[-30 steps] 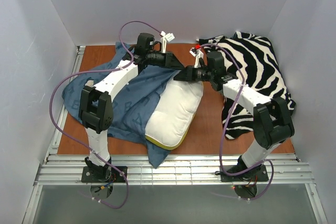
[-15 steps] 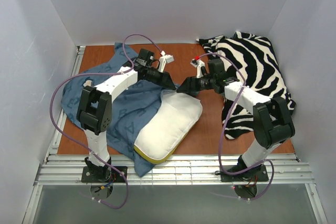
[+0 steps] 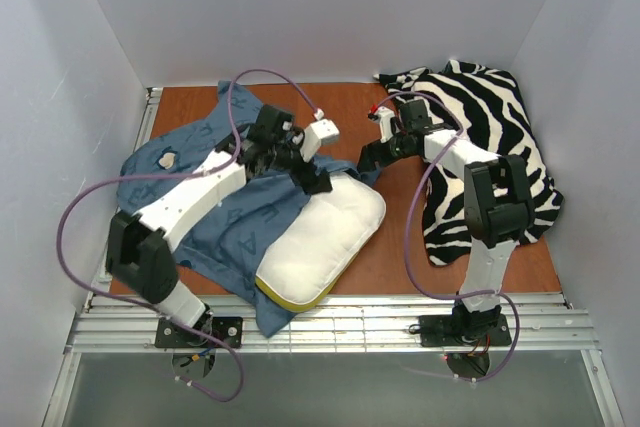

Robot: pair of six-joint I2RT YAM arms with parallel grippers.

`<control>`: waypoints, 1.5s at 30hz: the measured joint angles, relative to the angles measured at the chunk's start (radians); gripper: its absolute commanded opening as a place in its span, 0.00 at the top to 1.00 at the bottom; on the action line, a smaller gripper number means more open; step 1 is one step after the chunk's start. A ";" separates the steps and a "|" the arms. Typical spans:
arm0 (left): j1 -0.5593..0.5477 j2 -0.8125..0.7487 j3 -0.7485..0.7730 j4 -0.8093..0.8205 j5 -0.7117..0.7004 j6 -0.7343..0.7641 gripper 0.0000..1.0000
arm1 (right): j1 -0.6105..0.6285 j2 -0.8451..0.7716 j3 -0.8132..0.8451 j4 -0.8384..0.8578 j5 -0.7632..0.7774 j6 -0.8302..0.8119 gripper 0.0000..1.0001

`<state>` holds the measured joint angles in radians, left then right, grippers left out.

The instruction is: Put the pillow into the pillowcase

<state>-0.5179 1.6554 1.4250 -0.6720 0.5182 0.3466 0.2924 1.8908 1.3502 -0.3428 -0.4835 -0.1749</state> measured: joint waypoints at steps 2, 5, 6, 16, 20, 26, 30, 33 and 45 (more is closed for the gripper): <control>-0.097 -0.130 -0.084 0.033 -0.060 0.024 0.02 | 0.000 0.056 0.023 -0.024 -0.014 -0.017 0.09; -0.256 -0.280 -0.228 0.097 -0.139 0.054 0.02 | 0.000 0.111 0.035 -0.053 -0.042 -0.030 0.13; -0.299 -0.307 -0.269 0.112 -0.169 0.059 0.02 | 0.000 0.122 0.035 -0.060 -0.054 -0.036 0.15; -0.577 -0.145 -0.418 0.302 -0.598 0.022 0.02 | -0.002 0.129 0.020 -0.122 -0.178 -0.115 0.16; -0.685 -0.021 -0.414 0.376 -0.803 -0.009 0.02 | -0.001 0.130 0.019 -0.132 -0.197 -0.131 0.85; -0.721 0.103 -0.386 0.366 -0.959 -0.100 0.02 | -0.001 0.175 0.027 -0.135 -0.266 -0.121 0.99; -0.710 0.126 -0.352 0.327 -0.998 -0.163 0.98 | -0.001 0.172 0.025 -0.137 -0.291 -0.121 0.99; -0.662 0.107 -0.336 0.286 -0.987 -0.175 1.00 | -0.002 0.147 0.002 -0.136 -0.291 -0.125 0.99; -0.497 -0.349 -0.280 0.089 -0.635 -0.161 1.00 | -0.013 -0.006 -0.017 -0.102 -0.238 -0.204 0.01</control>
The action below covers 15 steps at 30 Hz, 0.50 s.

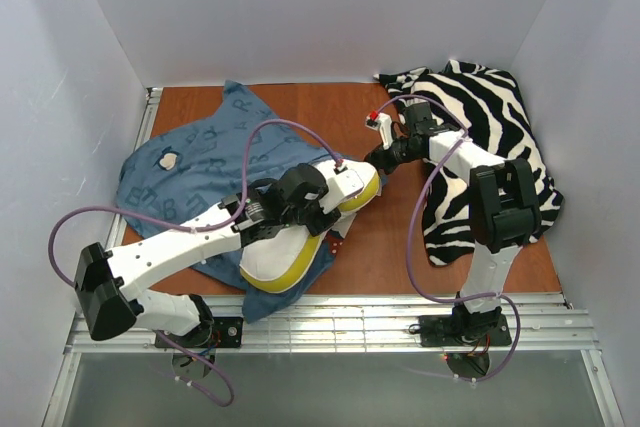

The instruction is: Put the pillow into the pillowcase

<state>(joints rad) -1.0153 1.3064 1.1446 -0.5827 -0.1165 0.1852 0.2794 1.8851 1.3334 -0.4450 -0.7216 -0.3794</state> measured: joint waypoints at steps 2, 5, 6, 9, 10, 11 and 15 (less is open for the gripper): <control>0.005 -0.014 0.005 -0.006 0.040 -0.003 1.00 | -0.003 0.000 -0.008 0.020 -0.001 -0.023 0.02; 0.019 -0.007 0.005 -0.033 0.097 -0.003 1.00 | -0.004 0.007 -0.029 0.051 -0.019 -0.050 0.01; 0.027 -0.002 0.005 -0.042 0.116 -0.004 1.00 | -0.004 0.014 -0.031 0.057 -0.027 -0.058 0.01; 0.067 0.008 0.009 -0.059 0.165 -0.011 1.00 | -0.005 0.034 -0.040 0.072 -0.059 -0.080 0.02; 0.083 0.011 0.014 -0.063 0.180 -0.014 1.00 | -0.008 0.036 -0.048 0.076 -0.068 -0.082 0.02; 0.097 0.013 0.018 -0.064 0.193 -0.017 1.00 | -0.011 0.036 -0.061 0.077 -0.082 -0.083 0.02; 0.158 0.013 0.027 -0.069 0.242 -0.023 1.00 | -0.076 0.003 -0.114 0.077 -0.153 -0.079 0.02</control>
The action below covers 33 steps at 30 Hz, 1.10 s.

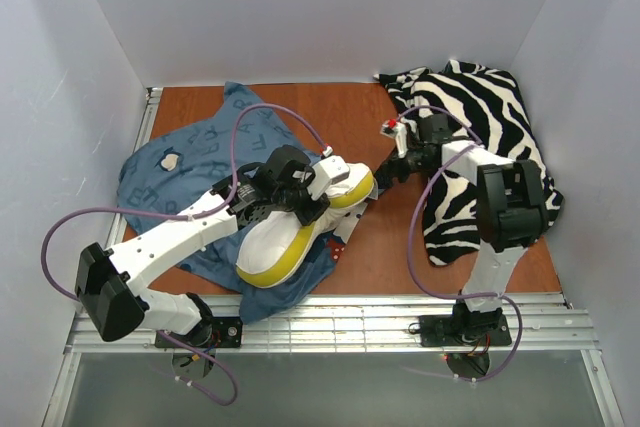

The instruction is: Put the pillow into the pillowcase

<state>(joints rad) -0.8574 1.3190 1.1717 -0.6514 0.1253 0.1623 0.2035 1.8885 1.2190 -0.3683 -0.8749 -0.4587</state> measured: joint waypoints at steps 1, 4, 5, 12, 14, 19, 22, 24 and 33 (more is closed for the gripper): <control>0.012 0.000 0.000 0.000 0.008 -0.001 1.00 | -0.030 -0.024 -0.022 0.002 -0.014 -0.004 0.02; 0.048 -0.005 0.000 -0.002 0.044 -0.001 1.00 | -0.102 -0.140 -0.117 0.004 -0.040 -0.059 0.01; 0.054 -0.006 0.000 -0.003 0.056 -0.002 1.00 | -0.112 -0.181 -0.147 0.009 -0.056 -0.077 0.01; 0.077 -0.008 0.035 -0.043 0.127 -0.019 1.00 | -0.026 -0.288 -0.364 0.288 -0.124 -0.116 0.01; 0.085 -0.008 0.050 -0.057 0.140 -0.023 1.00 | 0.014 -0.276 -0.379 0.335 -0.098 -0.111 0.01; 0.105 -0.008 0.082 -0.079 0.172 -0.029 1.00 | 0.084 -0.219 -0.328 0.433 -0.014 -0.065 0.04; 0.118 -0.008 0.087 -0.084 0.186 -0.036 1.00 | 0.087 -0.142 -0.255 0.468 0.000 -0.019 0.52; 0.133 -0.006 0.088 -0.085 0.192 -0.045 1.00 | 0.087 -0.099 -0.216 0.479 -0.007 0.011 0.98; 0.208 0.064 0.097 -0.023 0.092 -0.014 1.00 | 0.062 -0.203 -0.143 0.304 -0.274 0.210 0.99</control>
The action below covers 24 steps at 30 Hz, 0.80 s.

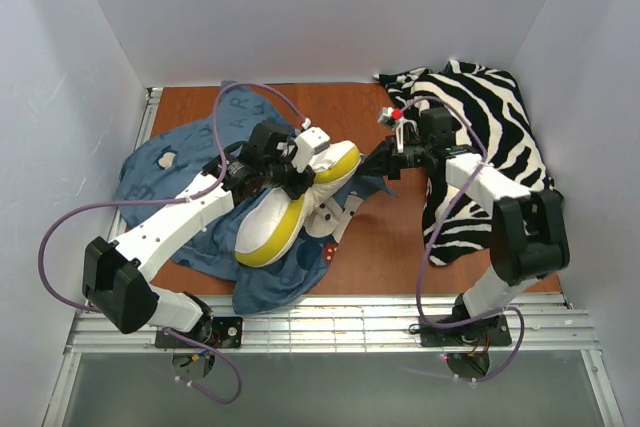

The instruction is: Put the pillow into the pillowcase

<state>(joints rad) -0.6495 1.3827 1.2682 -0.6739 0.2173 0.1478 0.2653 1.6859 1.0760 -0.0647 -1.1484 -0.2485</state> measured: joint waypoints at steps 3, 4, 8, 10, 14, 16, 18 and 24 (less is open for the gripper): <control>-0.007 -0.011 -0.094 0.069 -0.068 0.072 1.00 | -0.002 -0.149 -0.014 -0.007 -0.034 0.090 0.99; -0.012 -0.027 -0.144 0.103 -0.089 0.092 1.00 | -0.002 -0.195 -0.035 -0.004 -0.045 0.115 0.99; -0.048 -0.026 -0.288 0.214 -0.167 0.136 1.00 | -0.002 -0.307 -0.201 -0.002 -0.094 0.177 0.99; -0.056 0.026 -0.329 0.271 -0.220 0.155 1.00 | -0.002 -0.310 -0.290 -0.011 -0.098 0.196 0.99; -0.054 0.201 -0.350 0.337 -0.345 0.161 1.00 | -0.003 -0.318 -0.399 -0.047 -0.093 0.220 0.99; -0.053 0.258 -0.311 0.344 -0.375 0.137 1.00 | -0.002 -0.334 -0.406 -0.058 -0.090 0.226 0.99; -0.050 0.301 -0.239 0.322 -0.401 0.088 1.00 | -0.002 -0.353 -0.406 -0.066 -0.089 0.224 0.99; 0.046 0.425 -0.018 0.224 -0.390 -0.126 1.00 | -0.002 -0.366 -0.407 -0.136 -0.084 0.146 0.99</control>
<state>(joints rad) -0.6033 1.8076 1.2503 -0.4500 -0.1726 0.0223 0.2634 1.3197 0.6685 -0.2005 -1.2324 -0.1024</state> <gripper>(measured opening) 0.047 0.017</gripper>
